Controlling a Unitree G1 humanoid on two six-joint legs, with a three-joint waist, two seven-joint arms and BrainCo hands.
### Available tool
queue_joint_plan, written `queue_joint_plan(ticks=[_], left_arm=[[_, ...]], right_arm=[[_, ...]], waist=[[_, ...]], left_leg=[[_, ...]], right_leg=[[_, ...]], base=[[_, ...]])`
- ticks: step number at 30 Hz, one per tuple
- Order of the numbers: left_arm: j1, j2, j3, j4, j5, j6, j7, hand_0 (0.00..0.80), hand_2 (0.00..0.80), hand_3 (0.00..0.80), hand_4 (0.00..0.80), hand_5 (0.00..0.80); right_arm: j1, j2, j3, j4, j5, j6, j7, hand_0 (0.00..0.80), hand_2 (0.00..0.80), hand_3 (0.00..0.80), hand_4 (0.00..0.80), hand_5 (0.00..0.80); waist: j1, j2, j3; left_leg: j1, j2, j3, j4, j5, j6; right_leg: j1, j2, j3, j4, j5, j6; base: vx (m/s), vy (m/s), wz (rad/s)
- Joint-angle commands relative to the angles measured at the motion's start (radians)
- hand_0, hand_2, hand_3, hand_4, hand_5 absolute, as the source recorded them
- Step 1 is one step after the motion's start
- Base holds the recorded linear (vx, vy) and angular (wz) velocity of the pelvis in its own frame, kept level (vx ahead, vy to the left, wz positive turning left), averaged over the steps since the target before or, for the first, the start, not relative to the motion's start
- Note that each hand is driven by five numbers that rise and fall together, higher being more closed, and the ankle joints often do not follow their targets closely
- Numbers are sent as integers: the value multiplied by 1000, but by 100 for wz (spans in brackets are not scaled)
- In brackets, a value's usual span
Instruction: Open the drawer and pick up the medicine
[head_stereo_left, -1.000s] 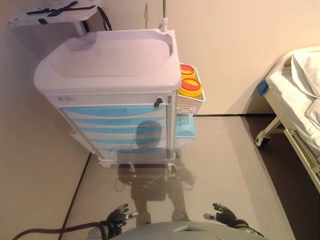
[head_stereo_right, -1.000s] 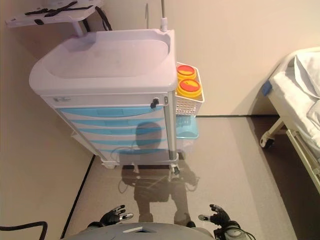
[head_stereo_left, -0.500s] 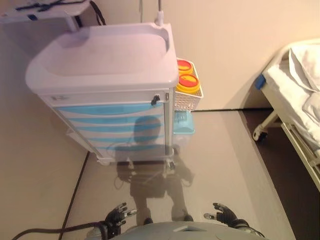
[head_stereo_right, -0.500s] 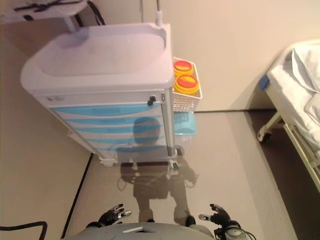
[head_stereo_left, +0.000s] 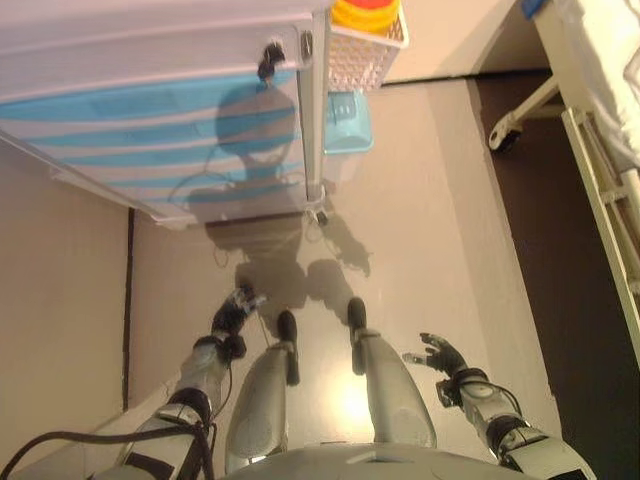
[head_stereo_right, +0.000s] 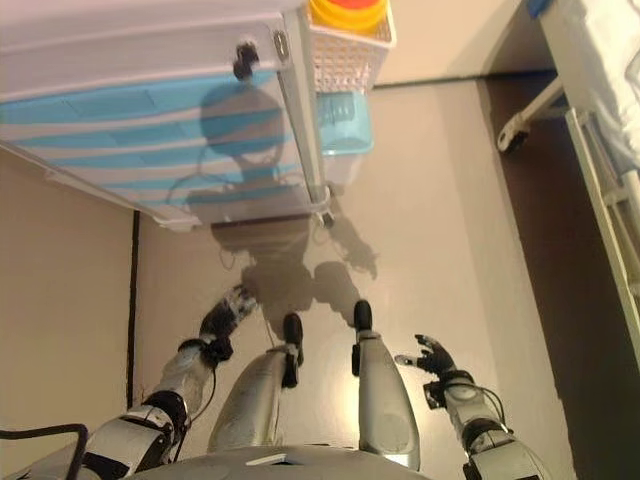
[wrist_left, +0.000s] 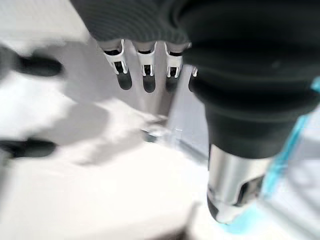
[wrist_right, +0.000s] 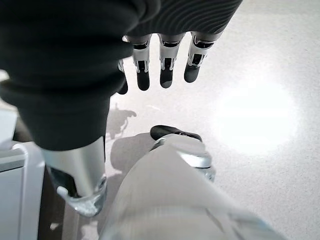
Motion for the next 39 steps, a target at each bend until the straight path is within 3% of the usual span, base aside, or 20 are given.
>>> queue_joint_plan(ticks=[1, 8, 17, 24, 39], left_arm=[[-17, 45, 42, -136, -215, -57, -74, 0, 0, 0, 0, 0], [-143, 117, 70, -262, -404, -87, -161, 0, 0, 0, 0, 0], [-256, 168, 145, -366, -659, -81, -296, 0, 0, 0, 0, 0], [-342, 226, 187, -364, -754, -76, -333, 0, 0, 0, 0, 0], [-490, 361, 193, -285, -822, -50, -273, 0, 0, 0, 0, 0]], right_arm=[[30, -46, 62, -89, 62, -8, -10, 0, 0, 0, 0, 0], [45, -62, 66, -158, 88, 13, -28, 0, 0, 0, 0, 0], [94, -64, 57, -160, 77, -26, -41, 0, 0, 0, 0, 0], [99, -55, 67, -136, 82, -61, -32, 0, 0, 0, 0, 0], [99, -52, 106, -160, 96, -71, -34, 0, 0, 0, 0, 0]], waist=[[-12, -20, -15], [-32, -36, 10], [-52, -51, 35], [-57, -63, 43], [-58, -75, 68]], left_leg=[[-92, -29, 17, 138, -120, 48], [-199, -30, 0, 237, -159, 52], [-220, -31, 4, 292, -199, 60], [-220, -24, 12, 311, -216, 60], [-212, -20, 26, 334, -240, 63]], right_leg=[[-50, 37, -9, 52, -23, 11], [-147, 54, -1, 104, -21, 0], [-154, 61, 11, 97, -4, -2], [-138, 62, 13, 82, 3, -1], [-107, 59, -1, 77, -5, -1]], base=[[-36, 34, -10], [-9, 30, -8], [37, 2, -4], [10, -18, -2], [2, 1, 1]])
